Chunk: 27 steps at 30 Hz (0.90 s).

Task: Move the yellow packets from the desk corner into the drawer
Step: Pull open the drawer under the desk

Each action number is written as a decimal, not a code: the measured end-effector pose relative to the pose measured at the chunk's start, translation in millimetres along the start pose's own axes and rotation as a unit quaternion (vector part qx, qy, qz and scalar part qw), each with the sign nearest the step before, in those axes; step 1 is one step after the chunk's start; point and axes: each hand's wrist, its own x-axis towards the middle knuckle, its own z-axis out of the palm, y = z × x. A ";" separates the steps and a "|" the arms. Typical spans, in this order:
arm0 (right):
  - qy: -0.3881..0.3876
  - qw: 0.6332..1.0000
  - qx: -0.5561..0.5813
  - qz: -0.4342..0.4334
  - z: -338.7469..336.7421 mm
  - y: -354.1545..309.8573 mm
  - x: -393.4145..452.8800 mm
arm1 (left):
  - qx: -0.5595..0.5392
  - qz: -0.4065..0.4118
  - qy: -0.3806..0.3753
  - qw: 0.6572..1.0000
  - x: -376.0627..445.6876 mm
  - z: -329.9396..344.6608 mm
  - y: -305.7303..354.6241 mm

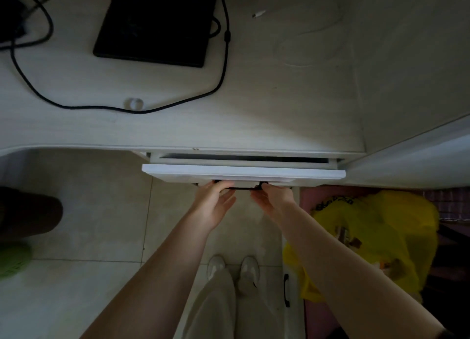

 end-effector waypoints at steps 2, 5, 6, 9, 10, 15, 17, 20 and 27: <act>-0.002 1.000 -0.004 0.003 -3.6 3.2 -4.7 | -0.012 -0.014 -0.023 1.000 -13.5 0.7 2.8; -0.002 1.000 -0.007 0.002 -7.3 8.1 -11.4 | -0.044 -0.023 -0.003 0.999 -22.7 5.2 12.1; -0.001 1.000 -0.009 0.003 -9.2 9.9 -13.4 | -0.061 -0.030 0.021 0.997 -25.0 7.1 16.0; -0.006 0.999 -0.033 0.005 -15.7 16.0 -17.8 | -0.077 -0.039 0.081 0.993 -21.3 7.8 18.7; -0.004 0.998 -0.063 0.004 -18.1 17.3 -19.7 | -0.068 -0.036 0.102 0.992 -21.0 7.3 16.9; -0.008 0.997 -0.077 0.002 -32.8 9.9 -34.8 | -0.049 0.013 0.135 0.990 -16.3 -2.7 -2.2; -0.044 0.999 -0.011 0.009 -41.7 -0.2 -44.7 | -0.058 0.027 0.137 0.988 -18.1 -5.7 -3.8; -0.067 0.995 0.068 0.017 -57.3 -12.9 -52.8 | -0.056 0.036 0.144 0.987 -19.8 -7.8 -3.0; -0.017 0.996 0.080 0.022 -67.6 -20.1 -64.9 | -0.036 0.029 0.151 0.987 -34.6 -15.2 -11.9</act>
